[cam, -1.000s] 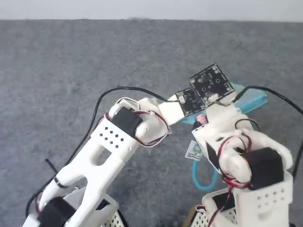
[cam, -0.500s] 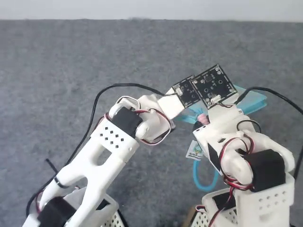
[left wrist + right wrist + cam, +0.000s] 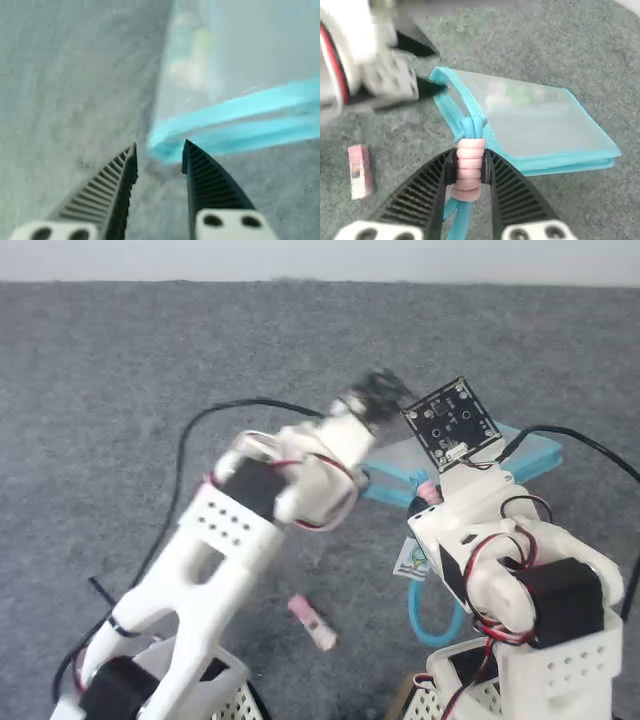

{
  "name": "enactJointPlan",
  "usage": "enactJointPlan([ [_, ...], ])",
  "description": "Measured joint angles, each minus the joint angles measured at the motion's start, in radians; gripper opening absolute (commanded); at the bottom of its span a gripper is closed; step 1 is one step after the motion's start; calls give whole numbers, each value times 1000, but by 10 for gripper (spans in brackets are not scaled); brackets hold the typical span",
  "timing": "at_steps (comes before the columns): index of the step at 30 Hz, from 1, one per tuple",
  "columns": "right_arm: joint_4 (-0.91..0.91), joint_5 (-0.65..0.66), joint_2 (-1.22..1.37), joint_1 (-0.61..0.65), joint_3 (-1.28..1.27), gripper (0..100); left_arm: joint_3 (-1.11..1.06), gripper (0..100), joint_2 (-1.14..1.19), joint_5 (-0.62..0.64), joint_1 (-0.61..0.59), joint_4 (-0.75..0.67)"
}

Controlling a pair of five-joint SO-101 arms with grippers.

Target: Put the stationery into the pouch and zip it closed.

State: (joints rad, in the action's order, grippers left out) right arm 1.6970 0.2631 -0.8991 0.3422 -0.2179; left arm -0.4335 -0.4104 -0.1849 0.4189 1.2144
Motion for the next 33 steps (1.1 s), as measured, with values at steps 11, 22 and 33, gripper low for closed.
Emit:
enactJointPlan([
  [11, -75, 34, 0, 8, -198, 7, -322, 141, -12, -528, -98, 222],
  [22, -135, 69, 0, -129, -249, 7, -508, 142, -12, -802, 163, 80],
  [33, -161, 103, 0, -204, -249, 7, -637, 145, -29, -947, 215, -8],
])
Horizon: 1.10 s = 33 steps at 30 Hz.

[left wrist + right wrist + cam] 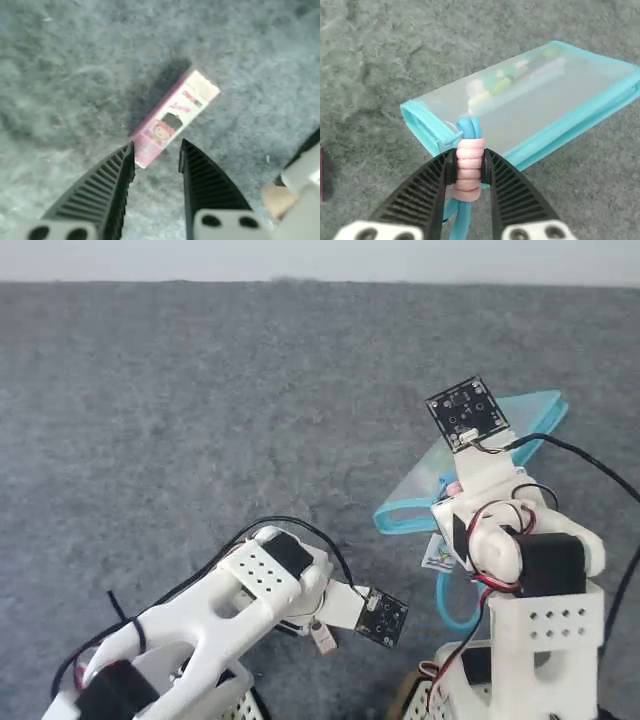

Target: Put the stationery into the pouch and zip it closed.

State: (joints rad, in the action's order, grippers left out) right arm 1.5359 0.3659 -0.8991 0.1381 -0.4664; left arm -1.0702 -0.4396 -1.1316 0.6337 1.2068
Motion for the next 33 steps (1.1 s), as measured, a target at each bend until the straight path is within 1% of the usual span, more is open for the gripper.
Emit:
enactJointPlan([
  [3, 0, 0, 0, 0, 0, 7, -28, 145, -3, -2, 0, -75],
  [13, 0, 2, 0, 0, 0, 7, -86, 138, -3, -2, 5, -195],
  [15, 0, 2, 0, 0, 0, 7, -103, 95, -6, 0, 3, -216],
  [17, 0, 2, 0, 0, 0, 7, -117, 22, -15, -2, 6, -222],
  [18, 0, 2, 0, 0, 0, 7, -118, 8, -12, -3, 8, -222],
  [20, 0, 2, 0, 0, 0, 7, -120, 11, -9, 12, -2, -222],
  [22, 2, 2, 0, 0, 6, 7, -110, 11, -9, 37, -38, -221],
  [25, 28, 2, 0, 0, 43, 7, -26, 11, -9, 43, -123, -160],
  [29, 51, 0, 0, 21, 58, 7, 153, 11, -9, 69, -218, -11],
  [31, 52, -12, 0, 49, 58, 7, 255, 11, -9, 112, -247, 61],
  [33, 52, -29, 0, 63, 58, 7, 353, 11, -8, 195, -261, 98],
])
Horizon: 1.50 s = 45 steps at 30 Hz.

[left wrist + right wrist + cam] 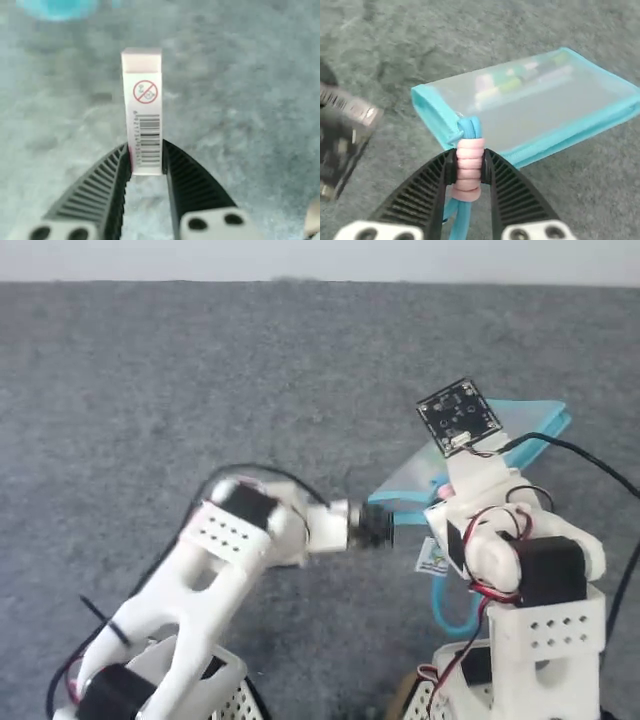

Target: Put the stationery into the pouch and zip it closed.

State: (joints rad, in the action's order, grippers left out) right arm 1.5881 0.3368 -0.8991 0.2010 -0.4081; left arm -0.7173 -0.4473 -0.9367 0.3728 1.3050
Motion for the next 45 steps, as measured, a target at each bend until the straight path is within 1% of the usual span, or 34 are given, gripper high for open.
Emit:
enactJointPlan([
  [2, 0, -14, 0, 29, 0, 7, 77, 11, 0, 112, 3, 6],
  [5, 0, -17, 0, 68, 0, 7, 106, 11, 0, 250, 51, -29],
  [7, 0, -20, 0, 69, 0, 7, 109, 11, 0, 319, 74, -68],
  [9, 2, -20, 0, 71, 6, 7, 109, 11, 0, 354, 81, -89],
  [12, 23, -44, 0, 72, 63, 7, 112, 11, 38, 384, 89, -104],
  [16, 55, -60, 0, 72, 147, 7, 120, 11, 144, 387, 87, -117],
  [20, 55, -66, 0, 72, 158, 7, 121, 11, 143, 388, 97, -109],
  [23, 55, -78, 0, 72, 158, 7, 121, 11, 87, 390, 98, -75],
  [30, 44, -81, 0, 72, 158, 7, 121, 11, -109, 388, 98, 71],
  [33, 44, -81, 0, 75, 158, 7, 117, 11, -160, 390, 117, 107],
  [35, 44, -81, 0, 80, 158, 7, 87, 11, -170, 390, 144, 107],
  [37, 44, -81, 0, 81, 158, 7, 44, 11, -172, 402, 169, 74],
  [41, 44, -81, 0, 77, 158, 7, 26, 11, -160, 428, 181, -14],
  [45, 44, -81, 0, 78, 158, 7, 31, 11, -104, 439, 187, -38],
])
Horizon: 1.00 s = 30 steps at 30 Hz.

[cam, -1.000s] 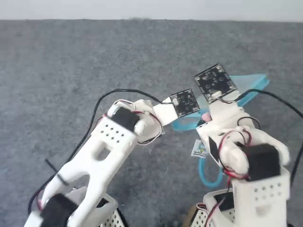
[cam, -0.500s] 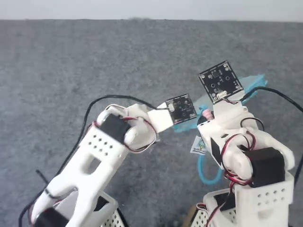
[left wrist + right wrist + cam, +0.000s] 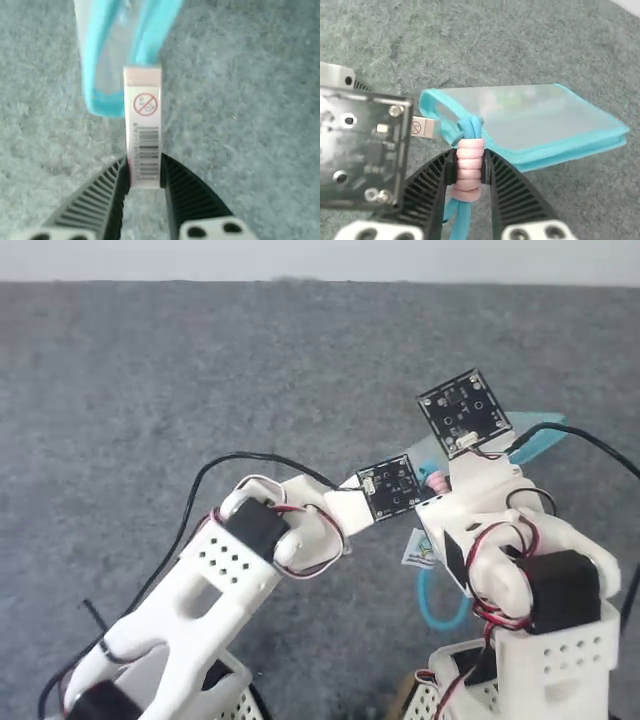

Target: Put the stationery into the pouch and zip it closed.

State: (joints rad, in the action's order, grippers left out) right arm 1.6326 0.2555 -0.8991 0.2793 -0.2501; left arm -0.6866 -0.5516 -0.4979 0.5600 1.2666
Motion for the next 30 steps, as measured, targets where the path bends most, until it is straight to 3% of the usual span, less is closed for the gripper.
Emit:
enactJointPlan([
  [9, 0, -3, -38, 2, 0, 7, 75, 11, 170, 0, -29, -49],
  [18, 0, -8, -230, 232, 2, 7, 293, 12, 308, 34, -26, -14],
  [24, 0, -6, -222, 261, 3, 7, 460, 13, 358, 92, -26, 37],
  [30, 0, -6, -229, 258, 3, 7, 491, 13, 358, 106, 71, 37],
])
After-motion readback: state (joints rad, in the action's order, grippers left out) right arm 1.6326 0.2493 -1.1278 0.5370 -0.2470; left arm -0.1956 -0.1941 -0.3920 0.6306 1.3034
